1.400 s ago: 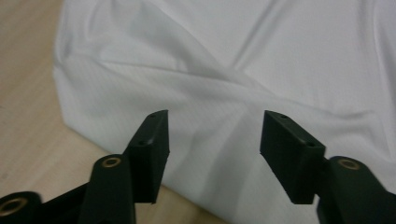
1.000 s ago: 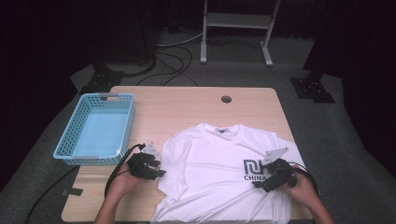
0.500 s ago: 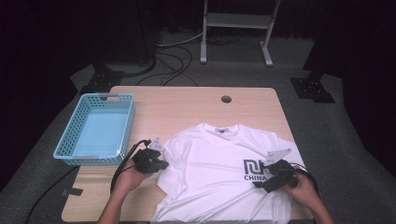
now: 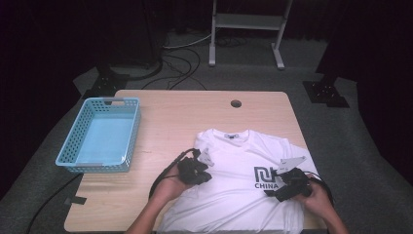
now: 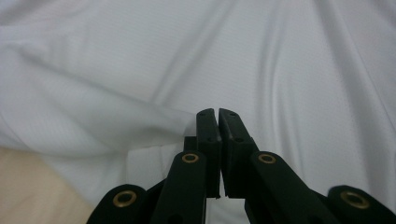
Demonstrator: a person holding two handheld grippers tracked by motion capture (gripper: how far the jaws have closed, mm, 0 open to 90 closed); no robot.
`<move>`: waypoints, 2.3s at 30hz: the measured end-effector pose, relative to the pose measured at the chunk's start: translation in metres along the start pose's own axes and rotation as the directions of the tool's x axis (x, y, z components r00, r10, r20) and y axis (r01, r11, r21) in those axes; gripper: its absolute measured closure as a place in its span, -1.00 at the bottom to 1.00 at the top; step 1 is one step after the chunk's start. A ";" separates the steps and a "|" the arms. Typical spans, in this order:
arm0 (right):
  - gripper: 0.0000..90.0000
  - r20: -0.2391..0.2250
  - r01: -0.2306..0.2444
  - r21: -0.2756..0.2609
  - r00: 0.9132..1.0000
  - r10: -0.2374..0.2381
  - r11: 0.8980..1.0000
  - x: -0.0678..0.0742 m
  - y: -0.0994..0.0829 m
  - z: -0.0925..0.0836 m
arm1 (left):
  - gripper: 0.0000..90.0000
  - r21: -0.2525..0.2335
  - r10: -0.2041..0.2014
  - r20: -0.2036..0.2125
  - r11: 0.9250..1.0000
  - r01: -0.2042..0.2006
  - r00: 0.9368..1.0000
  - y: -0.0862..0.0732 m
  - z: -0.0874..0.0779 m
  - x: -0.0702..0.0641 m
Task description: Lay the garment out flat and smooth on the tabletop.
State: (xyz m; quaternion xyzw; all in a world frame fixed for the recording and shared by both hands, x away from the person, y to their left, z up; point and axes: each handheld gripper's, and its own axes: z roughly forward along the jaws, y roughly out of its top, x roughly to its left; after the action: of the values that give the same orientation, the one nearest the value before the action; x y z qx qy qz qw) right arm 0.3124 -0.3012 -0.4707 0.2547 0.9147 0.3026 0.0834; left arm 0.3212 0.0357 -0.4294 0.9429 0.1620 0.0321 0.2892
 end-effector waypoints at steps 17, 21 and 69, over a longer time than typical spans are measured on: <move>-0.61 0.006 -0.005 0.001 1.000 0.005 1.000 0.001 -0.001 -0.001 | 0.50 -0.071 -0.013 -0.002 0.997 0.013 1.000 0.004 -0.025 0.025; -0.61 0.005 -0.006 0.003 1.000 0.006 1.000 0.001 -0.001 -0.001 | 0.72 -0.024 -0.005 0.013 1.000 0.005 1.000 0.000 -0.016 0.035; -0.61 0.010 -0.013 -0.015 1.000 0.013 1.000 0.002 -0.004 -0.001 | 0.69 0.094 -0.031 0.171 0.995 0.015 0.985 -0.022 0.001 0.018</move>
State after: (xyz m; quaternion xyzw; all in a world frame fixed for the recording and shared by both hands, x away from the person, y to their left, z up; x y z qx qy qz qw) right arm 0.3090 -0.3033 -0.4719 0.2616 0.9102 0.3089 0.0881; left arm 0.3319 0.0577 -0.4429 0.9525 0.1487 -0.0602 0.2587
